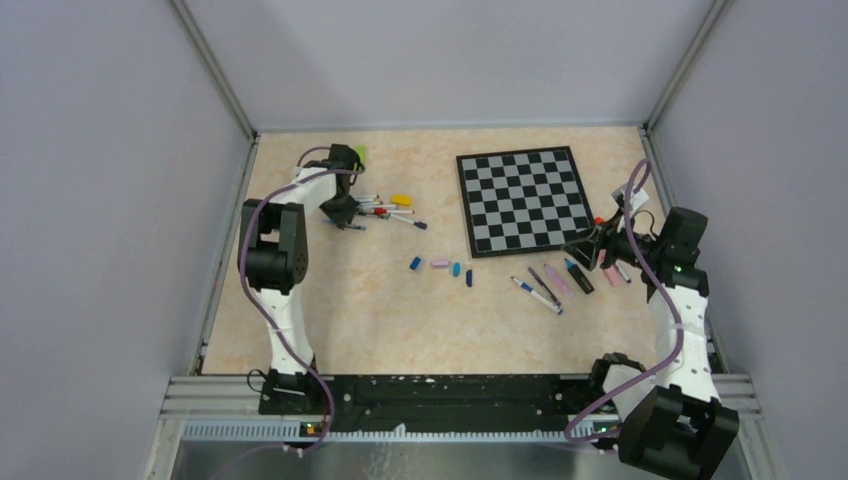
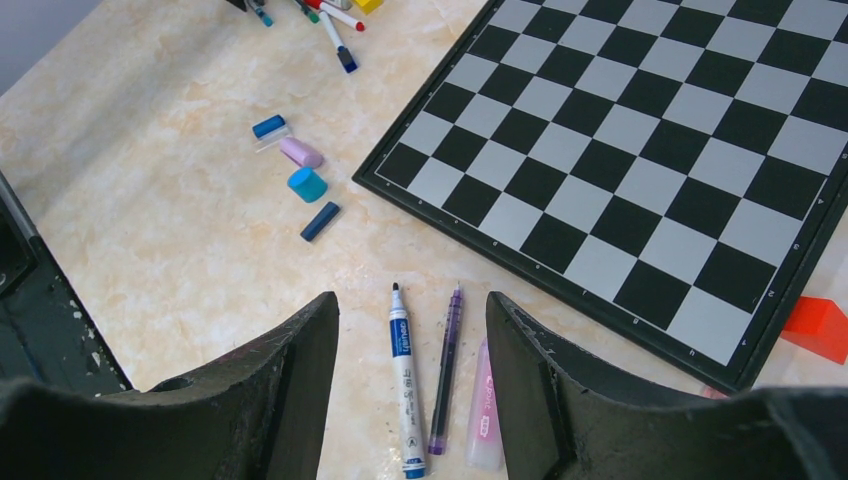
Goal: Open the pen caps
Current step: Pick up the pen from the center of the board.
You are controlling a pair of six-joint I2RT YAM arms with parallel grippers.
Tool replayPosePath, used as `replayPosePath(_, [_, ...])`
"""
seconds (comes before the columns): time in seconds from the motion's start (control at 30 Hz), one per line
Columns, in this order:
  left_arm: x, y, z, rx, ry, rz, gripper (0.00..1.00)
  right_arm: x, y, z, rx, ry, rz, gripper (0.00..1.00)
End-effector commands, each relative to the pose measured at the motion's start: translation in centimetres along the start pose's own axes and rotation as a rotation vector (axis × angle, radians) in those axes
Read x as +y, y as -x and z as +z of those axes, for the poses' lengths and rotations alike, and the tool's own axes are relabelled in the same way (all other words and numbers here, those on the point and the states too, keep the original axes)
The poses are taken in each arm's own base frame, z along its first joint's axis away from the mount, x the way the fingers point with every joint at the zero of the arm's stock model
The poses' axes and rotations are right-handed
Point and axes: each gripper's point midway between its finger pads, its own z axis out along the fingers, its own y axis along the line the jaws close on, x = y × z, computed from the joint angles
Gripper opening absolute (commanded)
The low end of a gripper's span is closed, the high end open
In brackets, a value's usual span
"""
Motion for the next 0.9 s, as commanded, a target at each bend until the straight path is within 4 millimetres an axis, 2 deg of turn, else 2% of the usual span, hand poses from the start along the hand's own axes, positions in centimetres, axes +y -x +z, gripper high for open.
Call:
replayPosePath(0.0, [2.2, -1.3, -0.5, 0.022, 0.024, 0.014, 0.29, 0.1, 1.3, -0.3, -0.023, -0.003, -0.059, 0.55])
replayPosePath(0.27, [4.3, -2.4, -1.1, 0.022, 0.024, 0.048, 0.19, 0.0, 1.3, -0.3, -0.022, -0.006, -0.06, 0.55])
replayPosePath(0.57, [6.3, -2.8, -1.9, -0.02, 0.01, 0.103, 0.1, 0.0, 1.3, -0.3, -0.021, -0.009, -0.062, 0.55])
replayPosePath(0.77, [5.9, -2.5, -4.6, -0.048, -0.108, 0.134, 0.06, 0.1, 1.2, -0.3, -0.021, -0.003, -0.06, 0.55])
replayPosePath(0.87, [5.6, -3.1, -6.3, -0.06, -0.222, 0.156, 0.03, 0.2, 1.1, -0.3, -0.022, 0.007, -0.06, 0.55])
